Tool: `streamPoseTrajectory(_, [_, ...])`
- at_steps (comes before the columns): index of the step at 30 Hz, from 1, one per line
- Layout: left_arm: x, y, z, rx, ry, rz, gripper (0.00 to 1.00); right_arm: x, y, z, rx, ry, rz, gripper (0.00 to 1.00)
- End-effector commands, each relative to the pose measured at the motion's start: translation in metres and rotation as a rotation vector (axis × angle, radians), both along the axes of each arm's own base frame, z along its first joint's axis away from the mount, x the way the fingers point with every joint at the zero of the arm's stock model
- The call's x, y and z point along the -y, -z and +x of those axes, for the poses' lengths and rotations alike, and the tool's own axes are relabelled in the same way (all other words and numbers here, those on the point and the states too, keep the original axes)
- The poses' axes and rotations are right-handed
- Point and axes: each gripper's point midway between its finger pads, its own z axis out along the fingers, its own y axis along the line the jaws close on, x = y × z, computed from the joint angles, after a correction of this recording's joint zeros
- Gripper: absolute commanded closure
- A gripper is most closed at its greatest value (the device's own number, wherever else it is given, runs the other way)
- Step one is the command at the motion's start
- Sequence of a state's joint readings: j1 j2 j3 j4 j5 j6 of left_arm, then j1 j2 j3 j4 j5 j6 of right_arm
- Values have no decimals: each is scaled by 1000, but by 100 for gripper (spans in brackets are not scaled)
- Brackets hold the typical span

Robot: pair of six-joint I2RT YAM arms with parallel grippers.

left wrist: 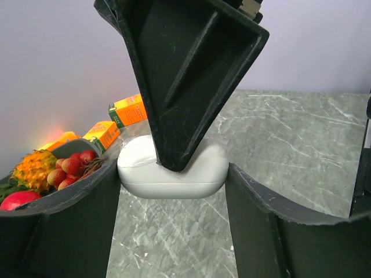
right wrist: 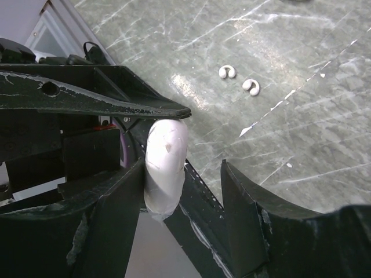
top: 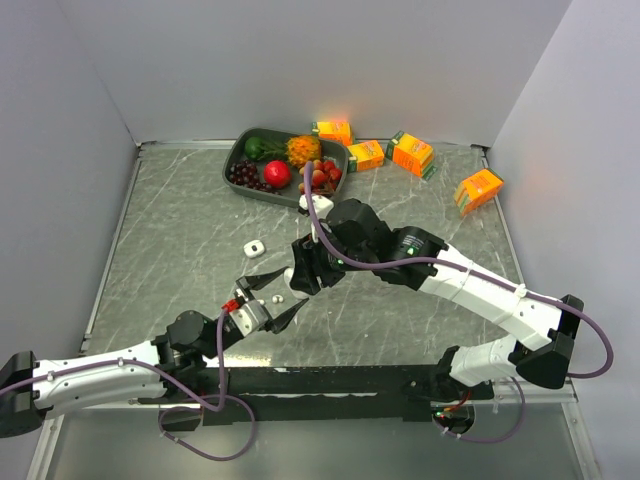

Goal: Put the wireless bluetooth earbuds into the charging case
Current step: Adjust the earbud.

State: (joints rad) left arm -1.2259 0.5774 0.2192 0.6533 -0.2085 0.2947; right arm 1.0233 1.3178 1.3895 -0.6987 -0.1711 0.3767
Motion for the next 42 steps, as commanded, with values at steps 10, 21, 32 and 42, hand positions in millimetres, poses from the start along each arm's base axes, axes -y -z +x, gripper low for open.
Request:
streamPoseTrajectory(10, [-9,-31,0,25,-21,-91,99,-16,-17,-8,-30,-71,74,48])
streamPoseTrajectory(21, [-11,-31,2,4,-30,-104,99,-12,-22,-6,-33,-51,124,95])
streamPoseTrajectory(32, [-38,-43,17,-56,-160,-222,4,4,-82,-5,-71,-101,429,100])
streamPoseTrajectory(42, [-52,-51,23,-72,-220,-275,4,29,-108,-23,-335,-277,840,100])
